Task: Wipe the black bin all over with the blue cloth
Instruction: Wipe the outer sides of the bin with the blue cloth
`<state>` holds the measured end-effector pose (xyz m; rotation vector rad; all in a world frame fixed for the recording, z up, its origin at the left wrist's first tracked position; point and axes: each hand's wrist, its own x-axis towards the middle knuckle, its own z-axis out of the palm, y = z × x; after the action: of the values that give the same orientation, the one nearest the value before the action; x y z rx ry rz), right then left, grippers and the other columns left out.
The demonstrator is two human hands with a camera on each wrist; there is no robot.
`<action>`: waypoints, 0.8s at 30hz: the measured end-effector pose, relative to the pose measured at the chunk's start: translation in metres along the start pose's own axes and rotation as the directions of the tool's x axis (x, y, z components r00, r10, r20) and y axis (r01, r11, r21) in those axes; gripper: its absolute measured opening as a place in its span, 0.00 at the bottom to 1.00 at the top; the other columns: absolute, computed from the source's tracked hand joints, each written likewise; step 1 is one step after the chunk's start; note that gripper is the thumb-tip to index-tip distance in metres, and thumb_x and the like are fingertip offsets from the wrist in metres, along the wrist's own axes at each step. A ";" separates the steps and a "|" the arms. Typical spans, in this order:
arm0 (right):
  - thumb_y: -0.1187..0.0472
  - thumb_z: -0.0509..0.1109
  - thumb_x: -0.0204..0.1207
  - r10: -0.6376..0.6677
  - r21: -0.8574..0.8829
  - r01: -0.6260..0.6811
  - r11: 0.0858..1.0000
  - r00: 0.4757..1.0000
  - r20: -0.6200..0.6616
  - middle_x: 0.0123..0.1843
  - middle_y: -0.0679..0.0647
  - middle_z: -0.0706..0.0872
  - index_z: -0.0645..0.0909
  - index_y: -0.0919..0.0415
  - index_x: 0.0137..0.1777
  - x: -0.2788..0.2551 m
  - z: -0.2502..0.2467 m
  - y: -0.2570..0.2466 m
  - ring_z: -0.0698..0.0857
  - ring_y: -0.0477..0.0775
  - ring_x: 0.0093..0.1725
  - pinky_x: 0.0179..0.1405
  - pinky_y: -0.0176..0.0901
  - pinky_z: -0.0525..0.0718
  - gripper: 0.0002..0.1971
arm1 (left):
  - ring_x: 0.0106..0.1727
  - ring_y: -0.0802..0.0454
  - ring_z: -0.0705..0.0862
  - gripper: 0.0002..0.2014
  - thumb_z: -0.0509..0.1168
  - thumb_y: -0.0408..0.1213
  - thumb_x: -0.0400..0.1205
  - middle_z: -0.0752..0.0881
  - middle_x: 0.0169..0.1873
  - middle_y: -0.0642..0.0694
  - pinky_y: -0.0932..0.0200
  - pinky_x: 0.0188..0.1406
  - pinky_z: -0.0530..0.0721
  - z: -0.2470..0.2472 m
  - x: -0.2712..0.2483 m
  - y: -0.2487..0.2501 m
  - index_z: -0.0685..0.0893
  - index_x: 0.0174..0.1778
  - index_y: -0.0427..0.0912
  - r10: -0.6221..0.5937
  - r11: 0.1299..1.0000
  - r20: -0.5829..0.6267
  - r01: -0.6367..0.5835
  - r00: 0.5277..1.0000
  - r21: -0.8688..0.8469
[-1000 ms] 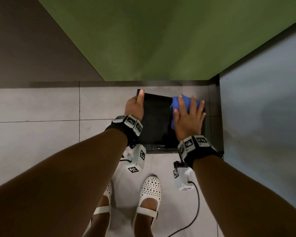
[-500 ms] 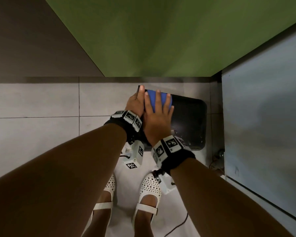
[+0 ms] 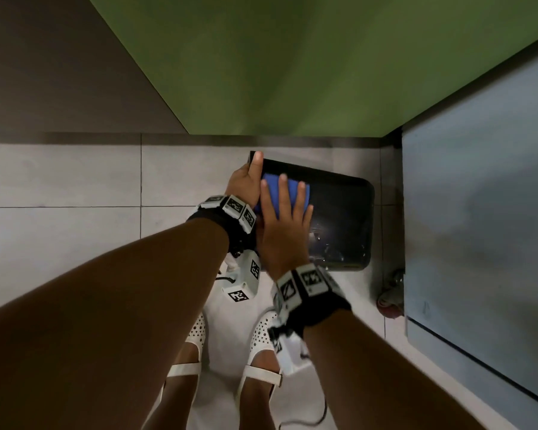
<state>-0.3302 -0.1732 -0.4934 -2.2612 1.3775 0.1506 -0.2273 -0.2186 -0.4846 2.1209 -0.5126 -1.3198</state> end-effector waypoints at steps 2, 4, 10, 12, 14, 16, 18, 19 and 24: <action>0.45 0.45 0.79 0.009 -0.038 -0.008 0.999 1.000 0.016 0.82 0.62 0.58 0.52 0.54 0.80 -0.015 0.009 -0.001 0.49 0.70 0.79 0.73 0.68 0.51 0.30 | 0.70 0.43 0.77 0.29 0.44 0.52 0.87 0.80 0.68 0.35 0.67 0.62 0.69 0.000 -0.002 -0.004 0.78 0.69 0.34 0.008 1.000 0.006 -0.007 1.000 -0.012; 0.44 0.47 0.79 0.011 -0.050 -0.009 0.999 0.999 0.043 0.82 0.62 0.60 0.50 0.53 0.79 -0.013 0.008 0.002 0.54 0.72 0.79 0.72 0.71 0.55 0.30 | 0.71 0.44 0.76 0.28 0.44 0.52 0.87 0.80 0.68 0.36 0.66 0.63 0.68 0.000 -0.003 -0.004 0.77 0.70 0.35 0.008 1.000 0.009 -0.008 1.000 -0.022; 0.46 0.45 0.84 0.032 -0.024 -0.031 0.999 0.997 0.074 0.84 0.54 0.42 0.44 0.44 0.81 0.029 -0.019 0.022 0.38 0.66 0.82 0.77 0.66 0.43 0.27 | 0.66 0.43 0.78 0.28 0.45 0.50 0.88 0.82 0.65 0.33 0.70 0.48 0.66 0.001 0.000 -0.004 0.80 0.63 0.31 0.040 0.999 -0.001 -0.039 0.999 0.030; 0.46 0.45 0.84 0.138 -0.003 -0.139 0.990 0.987 0.076 0.84 0.54 0.41 0.44 0.43 0.81 0.042 -0.030 0.039 0.37 0.65 0.81 0.78 0.66 0.42 0.26 | 0.61 0.40 0.80 0.28 0.46 0.49 0.88 0.83 0.58 0.30 0.68 0.40 0.66 0.001 -0.001 -0.007 0.82 0.57 0.28 0.048 0.998 -0.026 -0.047 0.998 0.032; 0.46 0.46 0.85 0.244 0.015 -0.245 0.969 0.968 0.059 0.84 0.55 0.44 0.46 0.43 0.81 0.046 -0.038 0.064 0.39 0.66 0.82 0.79 0.67 0.44 0.26 | 0.51 0.41 0.78 0.27 0.46 0.50 0.88 0.82 0.46 0.32 0.64 0.42 0.67 0.004 0.001 -0.008 0.80 0.46 0.30 0.047 0.999 -0.054 -0.046 0.997 0.028; 0.47 0.46 0.85 0.309 0.023 -0.311 0.950 0.949 0.054 0.84 0.56 0.45 0.47 0.44 0.81 0.041 -0.045 0.092 0.41 0.67 0.82 0.78 0.68 0.46 0.25 | 0.47 0.46 0.77 0.27 0.47 0.52 0.87 0.80 0.42 0.39 0.64 0.47 0.69 0.006 0.002 -0.009 0.80 0.44 0.32 0.037 0.999 -0.074 -0.037 0.997 0.002; 0.48 0.47 0.85 0.348 0.024 -0.349 0.937 0.937 0.041 0.84 0.58 0.46 0.47 0.45 0.81 0.034 -0.049 0.111 0.42 0.68 0.82 0.78 0.68 0.49 0.26 | 0.47 0.47 0.77 0.28 0.48 0.52 0.87 0.81 0.43 0.41 0.62 0.51 0.71 0.008 0.002 -0.011 0.83 0.47 0.31 0.039 0.999 -0.094 -0.042 0.995 -0.033; 0.49 0.48 0.85 0.365 0.027 -0.366 0.930 0.931 0.027 0.84 0.59 0.46 0.47 0.46 0.82 0.029 -0.049 0.116 0.44 0.69 0.81 0.78 0.68 0.50 0.26 | 0.48 0.48 0.77 0.28 0.48 0.52 0.87 0.81 0.43 0.41 0.63 0.51 0.71 0.009 0.002 -0.012 0.83 0.49 0.31 0.045 0.998 -0.095 -0.048 0.994 -0.035; 0.50 0.48 0.85 0.584 0.128 -0.577 0.807 0.811 -0.028 0.84 0.60 0.43 0.45 0.48 0.82 -0.005 -0.029 0.094 0.43 0.70 0.81 0.77 0.70 0.53 0.27 | 0.45 0.49 0.76 0.24 0.49 0.52 0.86 0.79 0.40 0.40 0.60 0.50 0.70 0.009 0.003 -0.011 0.79 0.42 0.36 0.047 0.998 0.018 -0.048 0.999 0.032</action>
<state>-0.4179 -0.2175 -0.4984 -1.6929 2.0285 0.1926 -0.2343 -0.2142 -0.4970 2.1123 -0.5918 -1.3121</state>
